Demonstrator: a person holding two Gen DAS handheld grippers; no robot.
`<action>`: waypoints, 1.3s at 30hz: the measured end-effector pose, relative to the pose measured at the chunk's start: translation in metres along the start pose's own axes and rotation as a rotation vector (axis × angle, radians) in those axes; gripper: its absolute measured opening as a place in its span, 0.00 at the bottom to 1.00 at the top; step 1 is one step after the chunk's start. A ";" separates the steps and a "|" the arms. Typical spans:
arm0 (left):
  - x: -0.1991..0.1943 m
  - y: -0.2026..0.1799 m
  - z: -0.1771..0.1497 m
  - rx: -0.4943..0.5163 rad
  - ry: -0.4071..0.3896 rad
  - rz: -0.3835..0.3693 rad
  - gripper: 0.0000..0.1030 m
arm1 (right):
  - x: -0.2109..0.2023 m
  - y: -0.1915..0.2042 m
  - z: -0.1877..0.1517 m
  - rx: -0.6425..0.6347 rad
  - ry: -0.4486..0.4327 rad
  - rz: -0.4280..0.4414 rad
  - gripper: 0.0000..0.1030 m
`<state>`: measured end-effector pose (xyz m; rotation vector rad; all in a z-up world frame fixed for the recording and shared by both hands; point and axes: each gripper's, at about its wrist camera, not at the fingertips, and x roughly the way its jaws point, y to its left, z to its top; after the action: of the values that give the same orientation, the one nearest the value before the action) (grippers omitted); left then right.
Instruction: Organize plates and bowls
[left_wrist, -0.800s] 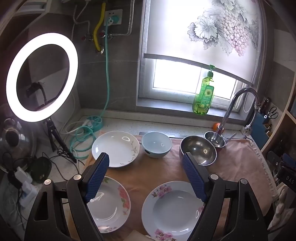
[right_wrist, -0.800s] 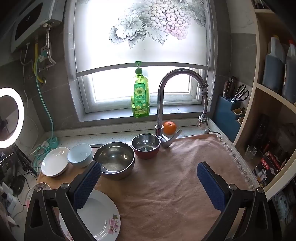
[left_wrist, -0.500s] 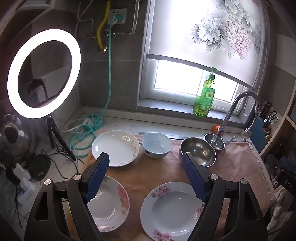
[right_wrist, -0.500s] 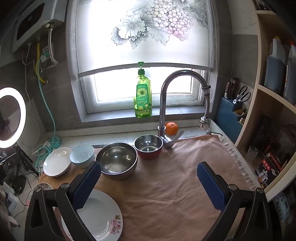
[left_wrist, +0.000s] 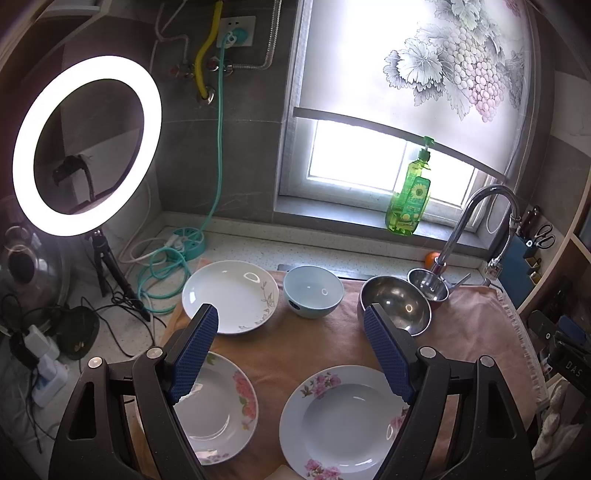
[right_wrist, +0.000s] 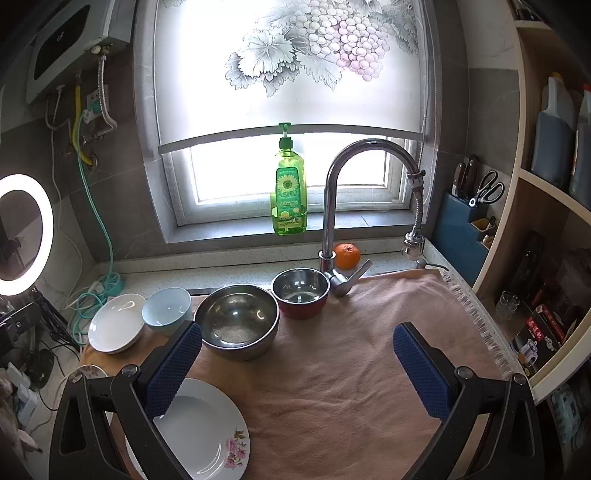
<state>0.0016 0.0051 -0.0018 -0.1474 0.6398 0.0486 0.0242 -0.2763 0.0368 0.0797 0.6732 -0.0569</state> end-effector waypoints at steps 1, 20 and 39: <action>0.001 0.000 0.001 0.001 0.001 -0.001 0.79 | 0.000 0.000 0.000 0.000 0.000 -0.001 0.99; 0.006 0.001 0.004 -0.001 0.004 -0.001 0.79 | 0.004 0.000 0.000 0.002 0.007 0.000 0.99; 0.007 0.001 0.003 -0.003 0.005 -0.003 0.79 | 0.008 -0.001 -0.002 -0.002 0.016 -0.003 0.99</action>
<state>0.0085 0.0065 -0.0035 -0.1520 0.6447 0.0460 0.0290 -0.2775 0.0299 0.0773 0.6893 -0.0587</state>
